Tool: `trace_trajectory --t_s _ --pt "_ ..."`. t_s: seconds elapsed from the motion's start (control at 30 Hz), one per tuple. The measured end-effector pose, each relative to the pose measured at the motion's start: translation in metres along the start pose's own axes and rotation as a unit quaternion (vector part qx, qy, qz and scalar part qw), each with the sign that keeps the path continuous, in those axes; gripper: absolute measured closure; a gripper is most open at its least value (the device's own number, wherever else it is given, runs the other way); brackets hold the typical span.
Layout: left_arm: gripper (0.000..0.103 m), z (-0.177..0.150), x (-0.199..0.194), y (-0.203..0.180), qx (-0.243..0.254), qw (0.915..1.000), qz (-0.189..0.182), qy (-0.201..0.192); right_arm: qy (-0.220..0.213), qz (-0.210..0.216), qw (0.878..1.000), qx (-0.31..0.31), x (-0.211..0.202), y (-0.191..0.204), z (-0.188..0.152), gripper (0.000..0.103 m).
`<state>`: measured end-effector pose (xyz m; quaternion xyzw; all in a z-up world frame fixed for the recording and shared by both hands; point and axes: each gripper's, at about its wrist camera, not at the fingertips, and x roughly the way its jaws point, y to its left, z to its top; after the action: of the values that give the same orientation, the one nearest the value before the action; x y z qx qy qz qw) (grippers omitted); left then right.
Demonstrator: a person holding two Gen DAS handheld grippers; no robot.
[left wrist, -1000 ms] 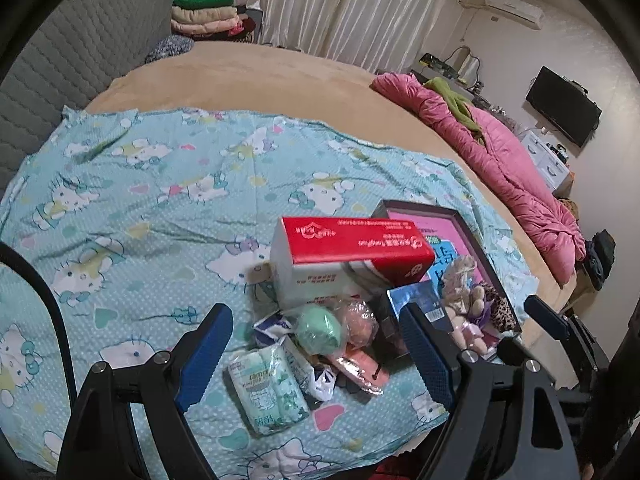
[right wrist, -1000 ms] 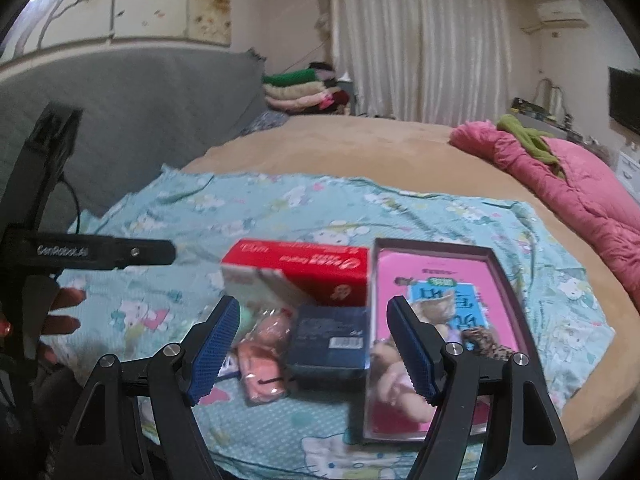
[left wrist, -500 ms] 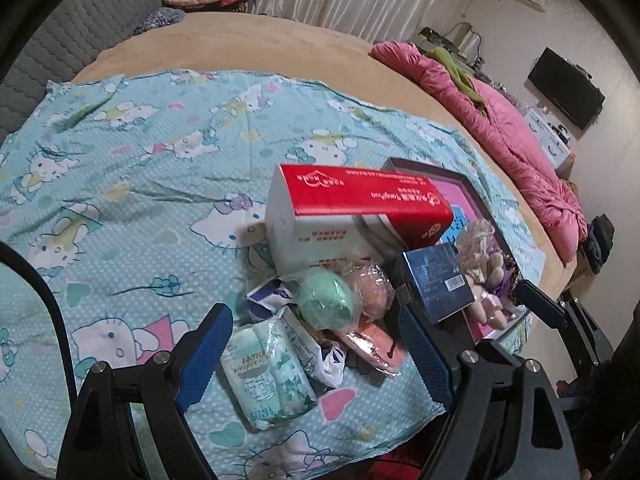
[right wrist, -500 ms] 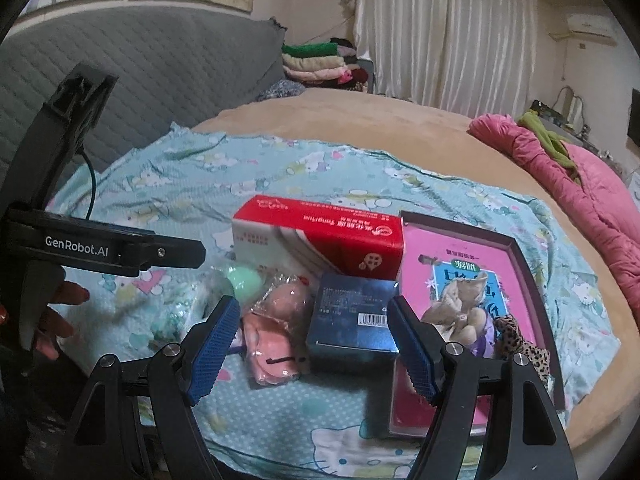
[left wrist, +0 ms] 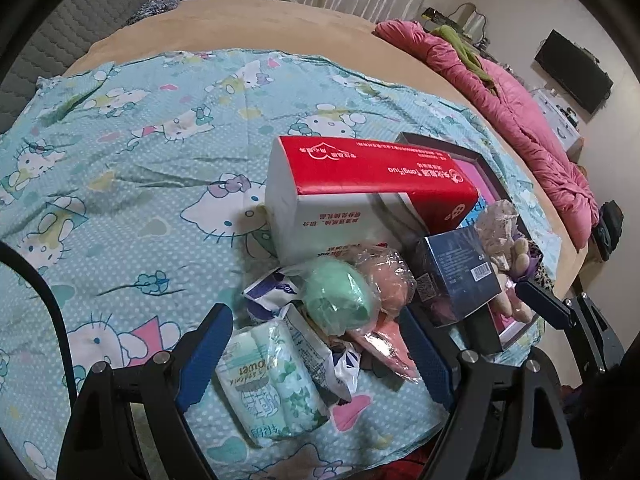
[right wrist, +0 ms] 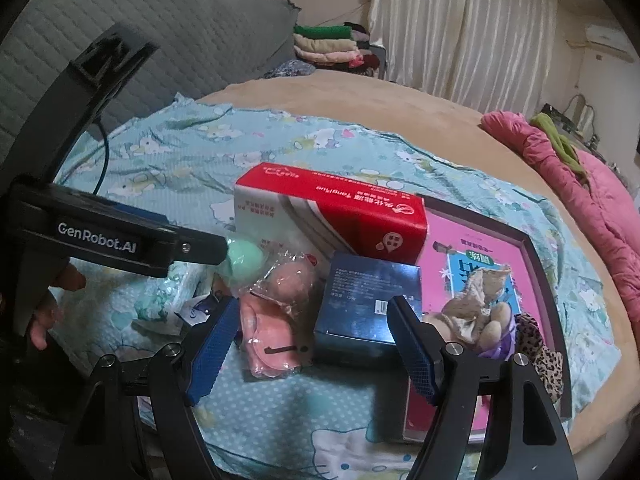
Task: Organize soft objects
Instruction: 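Grasp the bagged green ball with the left tool while the right tool grasps the bagged pink doll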
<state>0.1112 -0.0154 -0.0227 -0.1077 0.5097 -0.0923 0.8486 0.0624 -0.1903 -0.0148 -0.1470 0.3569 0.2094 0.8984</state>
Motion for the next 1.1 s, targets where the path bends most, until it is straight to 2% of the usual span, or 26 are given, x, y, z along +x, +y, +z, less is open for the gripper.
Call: trace_trajectory --t_s 0.4,0.57,0.8,0.87,1.1 --pt "0.019 0.010 0.019 -0.004 0.014 0.9998 0.006 0.016 0.017 -0.006 0.999 -0.039 0.022 0.009 0.004 0.026" --pt "0.031 0.013 0.022 -0.006 0.023 0.9996 0.005 0.014 0.022 -0.010 0.998 -0.052 0.030 0.010 0.006 0.026" --pt "0.039 0.013 0.034 -0.011 0.041 0.9985 0.003 0.036 0.027 -0.020 0.996 -0.084 0.041 0.013 0.008 0.026" --pt "0.045 0.013 0.036 -0.012 0.041 0.9984 -0.006 0.039 0.027 -0.021 0.995 -0.093 0.044 0.014 0.010 0.026" --pt "0.059 0.014 0.036 -0.012 0.044 0.9980 -0.027 0.035 0.029 -0.022 0.990 -0.138 0.054 0.023 0.014 0.026"
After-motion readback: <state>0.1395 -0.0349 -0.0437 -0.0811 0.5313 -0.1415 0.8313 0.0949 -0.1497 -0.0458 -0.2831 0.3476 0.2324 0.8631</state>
